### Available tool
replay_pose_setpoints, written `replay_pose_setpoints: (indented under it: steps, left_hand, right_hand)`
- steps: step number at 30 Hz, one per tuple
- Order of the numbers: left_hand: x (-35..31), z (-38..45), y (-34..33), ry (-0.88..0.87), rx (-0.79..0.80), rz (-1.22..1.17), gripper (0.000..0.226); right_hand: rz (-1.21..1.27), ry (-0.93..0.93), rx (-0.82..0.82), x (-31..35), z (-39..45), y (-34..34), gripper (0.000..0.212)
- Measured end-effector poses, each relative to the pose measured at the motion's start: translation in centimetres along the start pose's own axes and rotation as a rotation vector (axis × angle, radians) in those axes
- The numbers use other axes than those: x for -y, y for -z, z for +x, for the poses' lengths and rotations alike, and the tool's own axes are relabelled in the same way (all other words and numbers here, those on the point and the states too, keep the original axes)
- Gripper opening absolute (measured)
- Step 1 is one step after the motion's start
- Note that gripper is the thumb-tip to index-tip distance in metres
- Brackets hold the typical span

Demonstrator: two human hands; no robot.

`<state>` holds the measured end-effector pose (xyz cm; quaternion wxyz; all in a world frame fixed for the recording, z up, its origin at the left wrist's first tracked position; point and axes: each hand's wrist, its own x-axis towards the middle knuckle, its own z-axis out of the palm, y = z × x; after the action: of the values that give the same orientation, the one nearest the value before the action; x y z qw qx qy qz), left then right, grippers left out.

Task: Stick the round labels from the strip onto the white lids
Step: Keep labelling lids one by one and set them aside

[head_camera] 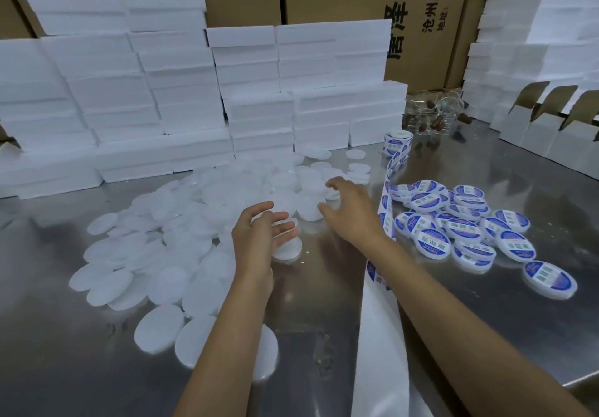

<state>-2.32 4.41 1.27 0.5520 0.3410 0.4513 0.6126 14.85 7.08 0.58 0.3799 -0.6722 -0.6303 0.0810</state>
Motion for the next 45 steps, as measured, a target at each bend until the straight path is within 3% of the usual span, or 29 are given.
replay_pose_setpoints:
  steps: [4, 10, 15, 18, 21, 23, 30, 34, 36, 38, 41, 45]
  left_hand:
    - [0.0, 0.2, 0.0, -0.004, 0.006, 0.016, 0.023]
    - [-0.2, 0.1, -0.1, 0.003, 0.016, 0.015, 0.023]
    - [-0.4, -0.1, -0.1, 0.008, 0.028, 0.016, 0.022]
    - [-0.7, -0.5, -0.3, 0.010, 0.084, 0.001, 0.017]
    - [-1.2, -1.3, -0.5, 0.073, 0.336, -0.091, 0.036]
    - [-1.5, -2.0, -0.9, 0.128, 0.513, -0.154, 0.043]
    - [-0.7, -2.8, -1.8, 0.148, 0.576, -0.195, 0.035]
    - [-0.9, -2.1, -1.2, 0.217, 0.466, -0.293, 0.032]
    - [-0.8, -1.8, -1.0, 0.226, 0.448, -0.304, 0.033]
    - [-0.7, -1.8, -1.0, 0.229, 0.444, -0.301, 0.034]
    - [-0.5, -1.8, -1.0, 0.221, 0.446, -0.246, 0.034]
    - [-0.2, -1.8, -0.9, 0.183, 0.432, -0.097, 0.027]
  right_hand:
    - [-0.164, 0.050, 0.064, 1.0, 3.0, -0.5, 0.053]
    - [-0.187, 0.031, 0.025, 1.0, 3.8, -0.7, 0.024]
    - [0.203, -0.025, -0.067, 2.2, 2.6, 1.0, 0.016]
    - [0.593, -0.097, 0.079, 3.8, 1.0, 2.9, 0.010]
    - [0.807, -0.157, 0.273, 4.8, -1.5, 4.2, 0.011]
    - [0.853, -0.183, 0.320, 5.1, -3.0, 4.5, 0.014]
    - [0.631, -0.143, 0.101, 5.2, -5.1, 5.5, 0.013]
    - [0.175, -0.079, -0.013, 2.9, -5.4, 8.1, 0.010]
    - [-0.120, -0.146, 0.089, 1.3, -5.7, 9.4, 0.014]
    - [-0.278, -0.221, 0.296, 0.3, -6.3, 9.7, 0.016]
    - [-0.245, -0.172, 0.474, 0.6, -7.0, 8.0, 0.018]
    - [-0.119, -0.059, 0.439, 1.3, -7.3, 5.1, 0.030]
